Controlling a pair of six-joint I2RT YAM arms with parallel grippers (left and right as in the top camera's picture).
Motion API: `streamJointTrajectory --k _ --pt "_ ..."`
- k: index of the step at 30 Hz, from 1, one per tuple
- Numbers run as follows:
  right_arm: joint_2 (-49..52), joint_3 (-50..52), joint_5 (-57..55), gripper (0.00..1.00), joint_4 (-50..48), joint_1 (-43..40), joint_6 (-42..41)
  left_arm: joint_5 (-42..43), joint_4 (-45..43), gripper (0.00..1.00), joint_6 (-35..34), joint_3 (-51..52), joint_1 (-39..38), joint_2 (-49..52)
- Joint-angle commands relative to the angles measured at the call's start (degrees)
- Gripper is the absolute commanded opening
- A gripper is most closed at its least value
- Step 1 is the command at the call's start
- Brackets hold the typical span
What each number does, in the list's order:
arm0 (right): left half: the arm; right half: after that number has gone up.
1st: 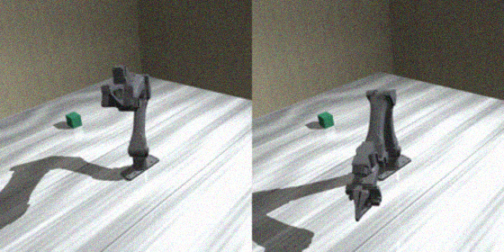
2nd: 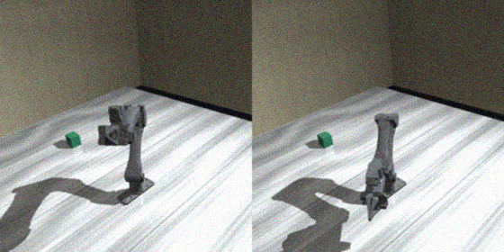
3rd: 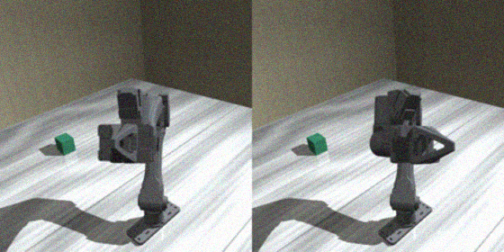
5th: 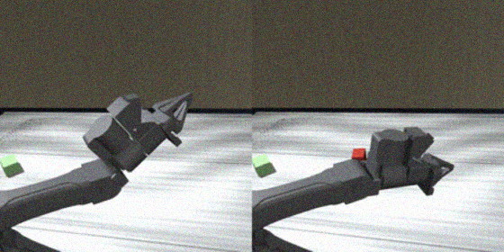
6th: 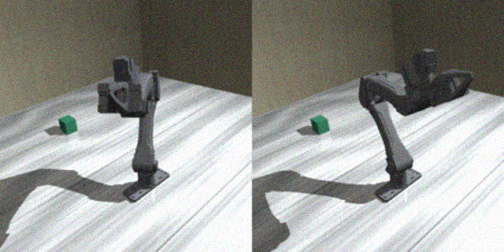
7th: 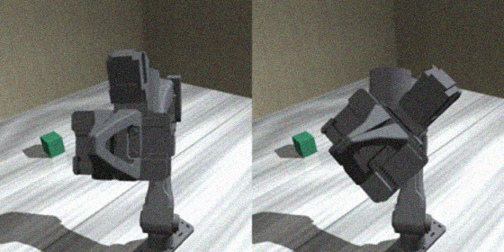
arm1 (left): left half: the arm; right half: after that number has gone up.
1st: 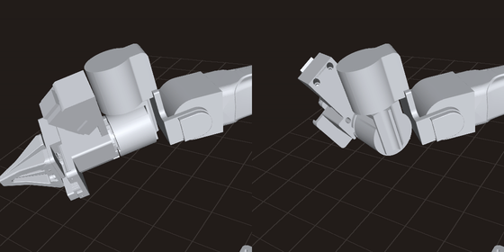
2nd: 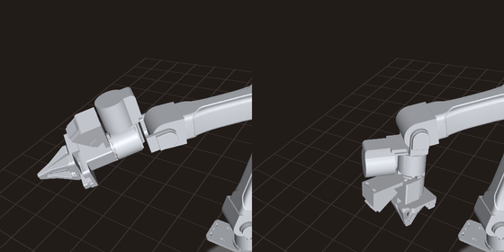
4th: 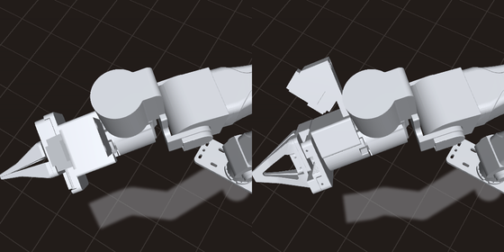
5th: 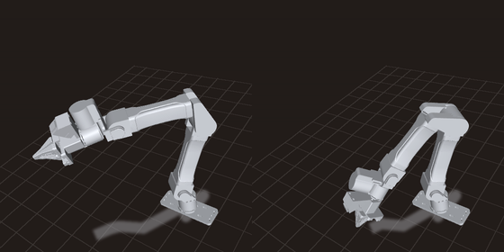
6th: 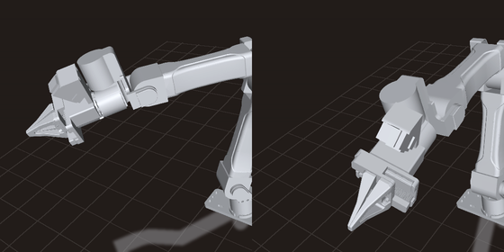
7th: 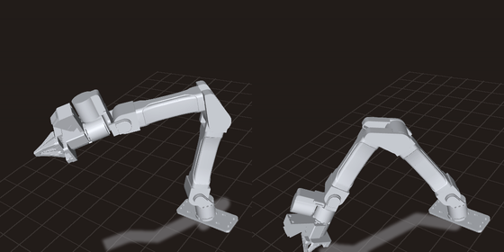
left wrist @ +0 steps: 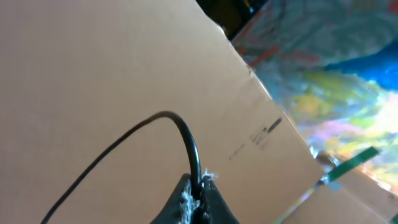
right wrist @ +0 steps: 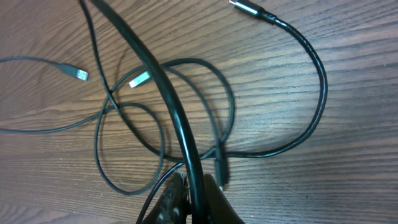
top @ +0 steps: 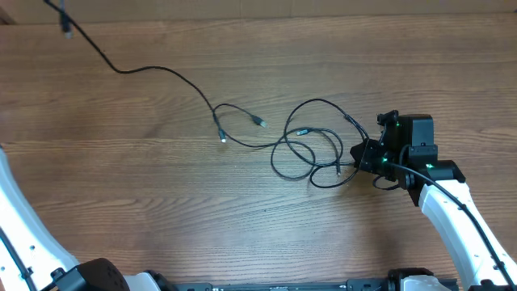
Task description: Untangle cables
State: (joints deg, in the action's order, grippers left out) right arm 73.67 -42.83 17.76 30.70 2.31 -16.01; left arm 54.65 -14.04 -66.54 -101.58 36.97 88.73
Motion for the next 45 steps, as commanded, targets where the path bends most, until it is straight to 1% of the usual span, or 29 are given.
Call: streamJointTrajectory --k 1,3,5,7,8,9,10,11,12,15,16,18,19,22,26,29,33,38,39,40,41,42,43,45 --pt "0.1 -0.3 -0.4 0.07 -0.2 0.3 1.1 1.8 0.7 0.04 -5.1 -0.6 4.0 -0.4" --pt "0.1 -0.3 -0.4 0.07 -0.2 0.3 1.1 3.0 5.1 0.04 -1.4 -0.6 5.8 -0.4" --pt "0.1 -0.3 -0.4 0.07 -0.1 0.3 1.1 3.4 11.8 0.04 4.3 -0.6 6.9 -0.4" --pt "0.1 -0.3 -0.4 0.07 0.0 0.3 1.1 1.4 23.7 0.04 14.5 -0.6 7.3 -0.4" --pt "0.1 -0.3 -0.4 0.06 0.1 0.3 1.1 -1.7 31.7 0.04 20.3 -0.6 7.3 -0.4" --pt "0.1 -0.3 -0.4 0.05 0.2 0.3 1.1 -6.2 38.7 0.04 24.9 -0.6 7.3 -0.4" --pt "0.1 -0.3 -0.4 0.05 0.3 0.3 1.1 -12.6 46.0 0.04 29.2 -0.6 7.2 -0.4" --pt "0.1 -0.3 -0.4 0.05 0.5 0.3 1.1 -18.4 50.9 0.04 31.7 -0.6 7.0 -0.3" --pt "0.1 -0.3 -0.4 0.04 0.6 0.3 1.1 -27.3 56.8 0.04 33.6 -0.6 6.5 -0.2" --pt "0.1 -0.3 -0.4 0.05 0.9 0.3 1.2 -46.9 65.8 0.04 34.0 -0.6 5.5 -0.1" --pt "0.1 -0.3 -0.9 0.04 1.0 0.3 1.1 -52.1 67.8 0.04 34.0 -0.6 5.3 -0.1" --pt "0.1 -0.3 -1.2 0.04 1.0 0.3 1.1 -58.1 70.1 0.04 34.0 -0.6 5.0 -0.1" --pt "0.1 -0.3 -1.2 0.04 1.0 0.3 1.1 -59.3 70.8 0.04 34.0 -0.6 5.0 -0.1" --pt "0.1 -0.3 -1.2 0.04 1.1 0.3 1.1 -58.7 71.3 0.04 34.0 -0.6 4.8 0.0" --pt "0.1 -0.3 -1.2 0.04 1.4 0.3 1.1 -58.1 71.3 0.04 34.9 -0.5 2.7 0.1" --pt "0.1 -0.3 -1.2 0.04 1.4 0.3 1.1 -60.3 71.2 0.04 37.3 -0.4 0.0 0.8" --pt "0.1 -0.3 -1.2 0.04 1.6 0.3 1.1 -62.6 70.6 0.04 43.1 -0.4 -4.2 3.7" --pt "0.1 -0.3 -1.2 0.04 1.8 0.3 1.1 -62.6 70.4 0.05 51.0 -0.4 -8.9 10.2" --pt "0.1 -0.3 -1.2 0.04 1.8 0.3 1.1 -62.5 70.8 0.07 51.6 -0.4 -9.6 11.5" --pt "0.1 -0.3 -1.2 0.04 1.8 0.3 1.1 -62.6 71.2 0.16 51.7 -0.4 -10.2 12.8" --pt "0.1 -0.3 -1.2 0.04 2.0 0.3 1.1 -62.6 72.0 0.3 51.8 -0.4 -11.1 14.6" --pt "0.1 -0.3 -1.2 0.04 2.1 0.3 1.1 -62.6 72.5 0.37 51.8 -0.4 -11.6 15.8" --pt "0.1 -0.3 -1.2 0.04 2.2 0.3 1.1 -62.6 72.8 0.47 51.8 -0.4 -12.0 16.7" --pt "0.1 -0.3 -1.2 0.04 2.5 0.3 1.2 -62.6 73.3 0.58 51.8 -0.4 -12.7 18.0"
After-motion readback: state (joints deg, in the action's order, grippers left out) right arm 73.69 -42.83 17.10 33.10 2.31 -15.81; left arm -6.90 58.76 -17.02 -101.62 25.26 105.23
